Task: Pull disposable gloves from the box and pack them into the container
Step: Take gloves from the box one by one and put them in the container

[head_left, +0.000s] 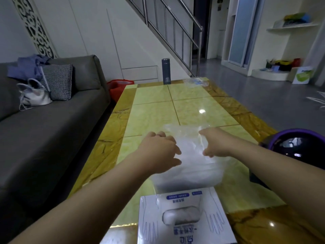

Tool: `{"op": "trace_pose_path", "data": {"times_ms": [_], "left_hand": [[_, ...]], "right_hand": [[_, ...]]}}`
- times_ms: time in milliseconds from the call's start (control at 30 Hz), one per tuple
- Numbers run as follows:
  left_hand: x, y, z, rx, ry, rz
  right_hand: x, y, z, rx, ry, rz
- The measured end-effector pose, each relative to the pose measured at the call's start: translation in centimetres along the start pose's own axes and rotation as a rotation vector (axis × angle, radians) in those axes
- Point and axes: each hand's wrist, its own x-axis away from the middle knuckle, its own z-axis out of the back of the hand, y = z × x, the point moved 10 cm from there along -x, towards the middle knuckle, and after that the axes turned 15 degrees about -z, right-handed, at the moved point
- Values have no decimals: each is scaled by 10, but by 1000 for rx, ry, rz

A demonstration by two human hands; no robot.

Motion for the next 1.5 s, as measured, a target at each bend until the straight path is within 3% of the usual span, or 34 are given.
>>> {"op": "trace_pose_path", "data": {"times_ms": [200,300,400,467,567,667,867,967,1067,1333,1500], "left_hand": [[-20,-9,-48,107,-307,32],[-28,-11,-62,170,-368,30],[-31,-10,-70,190,-402,25],[-33,-9,-77,204,-417,7],[-35,-10,-92,217,-475,7],[-37,-16,-109,245,-517,69],[-40,-25,-126,72,-598,116],[-43,-29,-115,-226,-643,128],[-40,-31,-109,-358,-703,101],[-3,-40,-70,-231,-632,90],[17,-45,-44,-92,-433,143]], "right_hand": [[-1,-10,-15,386,4,26],[7,-23,4,658,215,79],[14,-51,11,626,370,266],[4,-57,-10,497,212,321],[-24,-35,-61,408,-182,180],[-43,-18,-85,358,-312,116],[-58,-15,-100,383,-367,106],[-58,-16,-100,400,-373,97],[-59,-16,-100,401,-350,96],[-60,-16,-103,446,-360,92],[-30,-24,-75,546,-300,106]]}}
